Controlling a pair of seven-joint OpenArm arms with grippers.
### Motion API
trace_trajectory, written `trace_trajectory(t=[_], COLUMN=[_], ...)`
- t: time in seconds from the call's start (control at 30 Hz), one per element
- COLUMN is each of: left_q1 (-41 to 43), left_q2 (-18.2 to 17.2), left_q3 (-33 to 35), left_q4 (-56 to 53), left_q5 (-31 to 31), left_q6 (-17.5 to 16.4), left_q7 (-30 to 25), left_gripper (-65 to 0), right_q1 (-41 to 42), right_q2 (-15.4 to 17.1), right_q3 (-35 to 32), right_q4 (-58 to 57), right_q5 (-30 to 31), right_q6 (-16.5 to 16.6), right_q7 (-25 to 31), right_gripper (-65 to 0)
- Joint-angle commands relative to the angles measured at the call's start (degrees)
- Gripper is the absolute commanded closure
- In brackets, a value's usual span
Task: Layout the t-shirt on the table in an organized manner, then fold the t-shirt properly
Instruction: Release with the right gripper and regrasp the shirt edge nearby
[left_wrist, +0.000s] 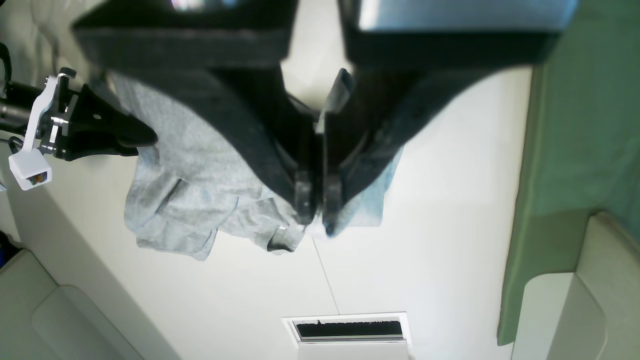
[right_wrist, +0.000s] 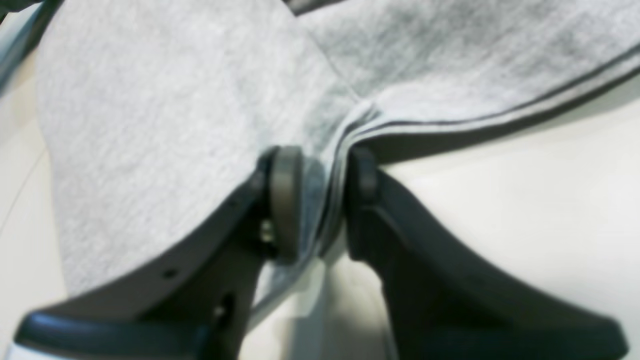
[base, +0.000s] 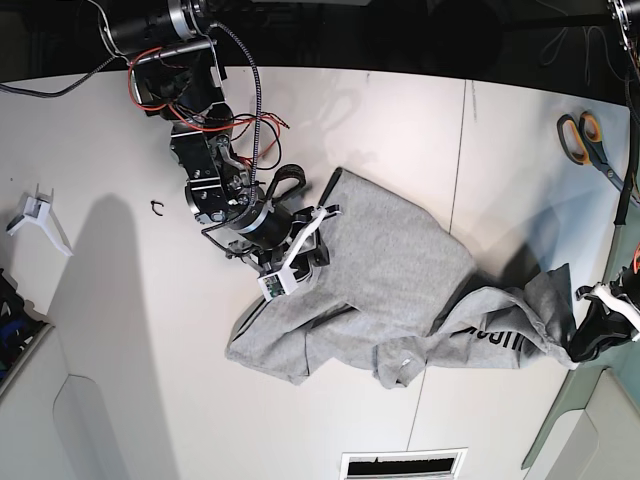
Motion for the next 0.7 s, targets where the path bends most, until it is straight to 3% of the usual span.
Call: trace_trajectory(t=[0.0,0.17,0.33,0.47,0.67], left_q1=[-1.09,-1.09,-1.09,-1.07,-1.09], left_q2=[-1.25,-1.25,-1.25,-1.25,-1.25], left_q3=[-0.5,-0.5,-0.5,-0.5,-0.5], left_q4=[0.79,0.79,0.79,0.79,0.79], left_q5=[-1.05,-1.03,-1.03,-1.03,-1.07], left_q6=[-0.22,-0.22,-0.22,-0.22,-0.22], left_q7=[-1.44,-1.44,-1.44,-1.42,-1.01], left_gripper=[0.0,0.0,0.0,0.0,0.0], right_q1=[1.11,1.09,0.46,-0.96,-0.59], right_q2=[-0.26,-0.24,-0.26,-0.26,-0.24], right_q3=[0.0,0.0,0.0,0.0,0.0], right_q4=[0.96,1.64,6.71,13.97,15.02], right_q5=[0.02,0.0,-0.17,-0.24,-4.98], right_q6=[-0.02,0.04,0.04,-0.24,-7.8], right_q7=[1.22,1.57,1.31,0.83,0.92], right_gripper=[-12.3,-12.9,-24.0,-24.7,-24.6])
